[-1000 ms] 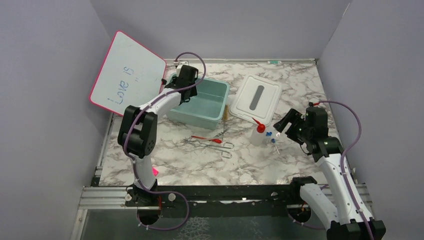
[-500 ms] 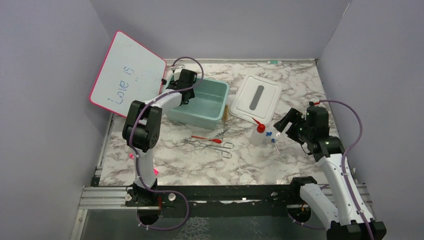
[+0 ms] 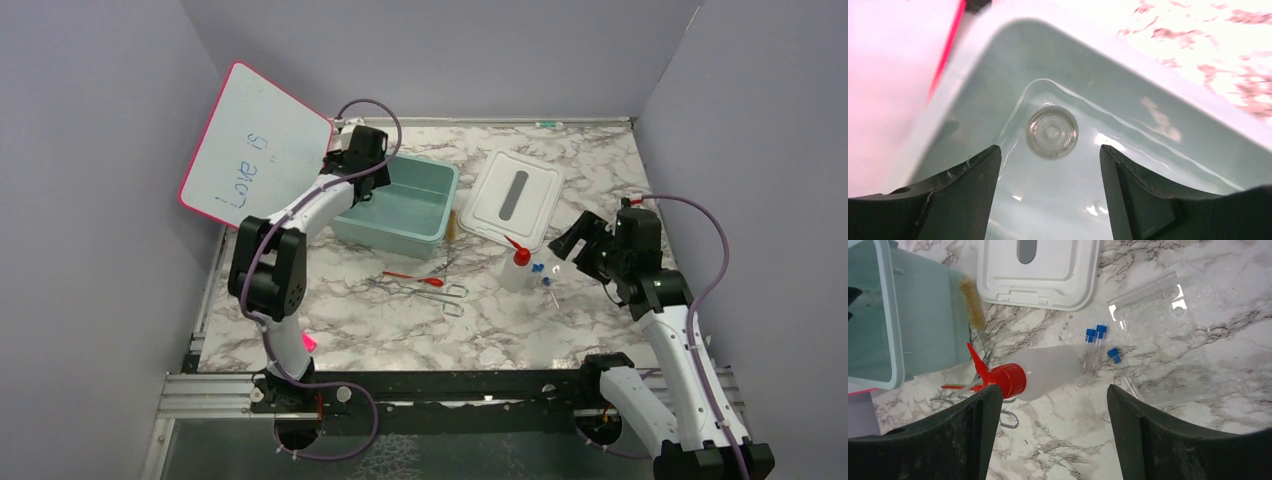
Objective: Organize the chemistry lab equipment
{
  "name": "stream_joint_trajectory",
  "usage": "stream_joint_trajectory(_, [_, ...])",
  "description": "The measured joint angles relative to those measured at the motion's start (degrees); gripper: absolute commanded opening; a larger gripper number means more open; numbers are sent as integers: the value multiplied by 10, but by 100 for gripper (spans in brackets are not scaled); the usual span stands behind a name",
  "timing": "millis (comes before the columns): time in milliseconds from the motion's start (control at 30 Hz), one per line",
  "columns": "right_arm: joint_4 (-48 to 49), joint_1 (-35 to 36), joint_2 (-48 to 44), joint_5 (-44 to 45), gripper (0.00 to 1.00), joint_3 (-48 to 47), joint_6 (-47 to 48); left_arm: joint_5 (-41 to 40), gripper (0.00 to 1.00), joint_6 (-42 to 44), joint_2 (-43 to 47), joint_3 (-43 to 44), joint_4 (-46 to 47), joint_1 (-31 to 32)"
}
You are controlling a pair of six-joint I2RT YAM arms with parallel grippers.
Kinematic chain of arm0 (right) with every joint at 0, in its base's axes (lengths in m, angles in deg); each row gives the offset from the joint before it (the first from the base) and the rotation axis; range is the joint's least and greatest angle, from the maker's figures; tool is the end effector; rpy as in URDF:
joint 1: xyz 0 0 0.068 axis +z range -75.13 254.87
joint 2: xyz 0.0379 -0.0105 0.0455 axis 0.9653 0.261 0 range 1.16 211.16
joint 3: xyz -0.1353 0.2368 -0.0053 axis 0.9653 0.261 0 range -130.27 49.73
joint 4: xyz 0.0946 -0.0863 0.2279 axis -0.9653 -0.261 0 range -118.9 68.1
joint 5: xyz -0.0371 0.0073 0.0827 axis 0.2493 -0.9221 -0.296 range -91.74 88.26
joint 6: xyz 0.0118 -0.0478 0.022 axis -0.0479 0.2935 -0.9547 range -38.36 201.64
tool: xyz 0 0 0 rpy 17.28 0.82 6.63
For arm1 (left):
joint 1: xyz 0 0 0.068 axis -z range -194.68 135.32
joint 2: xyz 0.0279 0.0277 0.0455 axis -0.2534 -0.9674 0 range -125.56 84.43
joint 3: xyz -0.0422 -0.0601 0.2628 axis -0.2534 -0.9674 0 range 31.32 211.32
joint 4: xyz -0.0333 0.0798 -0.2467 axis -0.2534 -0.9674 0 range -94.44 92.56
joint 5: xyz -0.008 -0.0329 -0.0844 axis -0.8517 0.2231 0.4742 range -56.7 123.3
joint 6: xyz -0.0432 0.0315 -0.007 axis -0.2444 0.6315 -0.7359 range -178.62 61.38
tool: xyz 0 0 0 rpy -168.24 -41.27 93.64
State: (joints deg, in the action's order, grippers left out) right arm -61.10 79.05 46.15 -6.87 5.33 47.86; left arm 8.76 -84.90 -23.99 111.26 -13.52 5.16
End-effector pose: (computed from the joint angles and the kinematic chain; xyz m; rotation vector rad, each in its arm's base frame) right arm 0.1624 0.0150 0.2875 0.5413 2.2378 0.4483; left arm 0.4031 -0.1298 0.2253 -0.3318 2.2400 0.0813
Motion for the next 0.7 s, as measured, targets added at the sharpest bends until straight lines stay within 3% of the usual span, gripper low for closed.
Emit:
stream_joint_trajectory(167, [0,0,0,0,82,-12,5,19,93,26,103,29,-50,5])
stream_joint_trajectory(367, [-1,0,4,11,78,-14,14,106,95,87,219,68,-59,56])
stream_joint_trajectory(500, [-12,0,26,55,69,-39,24,207,95,127,254,69,-57,147])
stream_joint_trajectory(700, [-13,0,45,117,69,-61,31,267,95,131,230,45,-42,286])
